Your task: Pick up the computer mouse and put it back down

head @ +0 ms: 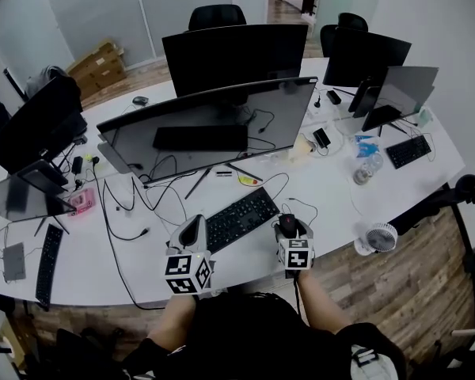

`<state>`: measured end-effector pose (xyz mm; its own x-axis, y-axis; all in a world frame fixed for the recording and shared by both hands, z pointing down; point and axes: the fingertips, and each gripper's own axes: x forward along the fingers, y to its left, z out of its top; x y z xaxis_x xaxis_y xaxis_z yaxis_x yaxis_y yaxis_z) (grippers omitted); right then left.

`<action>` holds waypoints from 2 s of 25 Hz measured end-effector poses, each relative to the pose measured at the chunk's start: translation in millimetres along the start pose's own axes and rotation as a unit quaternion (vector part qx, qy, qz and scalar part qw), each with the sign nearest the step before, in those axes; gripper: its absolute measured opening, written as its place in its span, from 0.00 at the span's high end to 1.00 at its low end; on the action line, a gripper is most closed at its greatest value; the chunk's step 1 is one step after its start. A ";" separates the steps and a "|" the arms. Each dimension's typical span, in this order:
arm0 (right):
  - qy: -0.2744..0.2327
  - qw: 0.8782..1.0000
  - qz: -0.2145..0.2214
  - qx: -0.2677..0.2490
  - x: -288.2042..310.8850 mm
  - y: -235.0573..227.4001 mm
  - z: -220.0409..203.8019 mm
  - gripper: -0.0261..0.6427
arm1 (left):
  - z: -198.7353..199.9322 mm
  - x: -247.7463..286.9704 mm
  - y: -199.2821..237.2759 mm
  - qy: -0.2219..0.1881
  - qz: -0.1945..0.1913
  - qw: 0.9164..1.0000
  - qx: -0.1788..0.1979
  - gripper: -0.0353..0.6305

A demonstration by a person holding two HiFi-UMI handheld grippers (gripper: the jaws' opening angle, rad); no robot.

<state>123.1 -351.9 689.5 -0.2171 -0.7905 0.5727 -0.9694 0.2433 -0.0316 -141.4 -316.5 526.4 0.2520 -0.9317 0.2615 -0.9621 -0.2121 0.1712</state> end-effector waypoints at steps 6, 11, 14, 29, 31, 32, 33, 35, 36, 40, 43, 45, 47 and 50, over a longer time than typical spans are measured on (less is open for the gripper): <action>-0.093 0.996 0.007 -0.010 -39.7 -2.4 80.1 0.54 | 5.0 5.9 -1.3 -0.008 -0.007 1.000 0.003 0.87; -0.179 0.983 0.008 -0.031 -84.6 -0.5 152.7 0.54 | 5.8 10.4 2.3 -0.009 -0.009 1.000 -0.002 0.87; -0.221 0.974 0.010 -0.039 -108.4 0.5 186.9 0.54 | 6.4 13.9 1.4 -0.011 -0.012 1.000 -0.004 0.87; -0.248 0.968 0.008 -0.039 -118.6 -2.8 205.4 0.54 | 14.2 21.6 -1.2 -0.020 -0.021 1.000 -0.007 0.87; -0.246 0.969 0.013 -0.035 -115.6 -3.3 202.6 0.54 | 13.8 22.6 -1.5 -0.019 -0.022 1.000 -0.008 0.87; -0.243 0.969 0.015 -0.034 -113.0 -3.4 199.6 0.54 | 13.4 22.9 -1.7 -0.018 -0.022 1.000 -0.008 0.87; -0.239 0.970 0.017 -0.034 -109.6 -3.4 195.3 0.54 | 13.0 23.1 -2.0 -0.017 -0.023 1.000 -0.008 0.87; -0.228 0.973 0.021 -0.033 -100.2 -4.5 182.9 0.54 | 12.5 23.6 -2.6 -0.016 -0.023 1.000 -0.007 0.87; -0.221 0.975 0.023 -0.032 -94.1 -5.7 175.0 0.54 | 12.6 23.6 -2.6 -0.016 -0.023 1.000 -0.006 0.87; -0.183 0.982 0.029 -0.023 -64.8 -10.5 136.4 0.54 | 13.3 22.0 0.0 -0.016 -0.019 1.000 -0.004 0.87; -0.154 0.987 0.036 -0.027 -45.6 -9.2 104.7 0.54 | 12.5 20.0 3.2 -0.014 -0.013 1.000 -0.005 0.87; -0.133 0.990 0.039 -0.027 -32.5 -7.8 82.4 0.54 | 11.8 19.1 6.2 -0.014 -0.008 1.000 -0.006 0.87; -0.108 0.993 0.040 -0.024 -19.6 -7.1 57.9 0.54 | 11.5 17.7 7.7 -0.013 -0.005 1.000 -0.007 0.87; -0.066 0.996 0.042 -0.030 1.7 -4.7 16.8 0.54 | 10.6 15.2 9.2 -0.013 -0.003 1.000 -0.008 0.87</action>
<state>125.4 -363.9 676.8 -0.3149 -0.8315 0.4576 -0.9392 0.3426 -0.0238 -147.5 -335.7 521.9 0.2543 -0.9379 0.2360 -0.9588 -0.2125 0.1886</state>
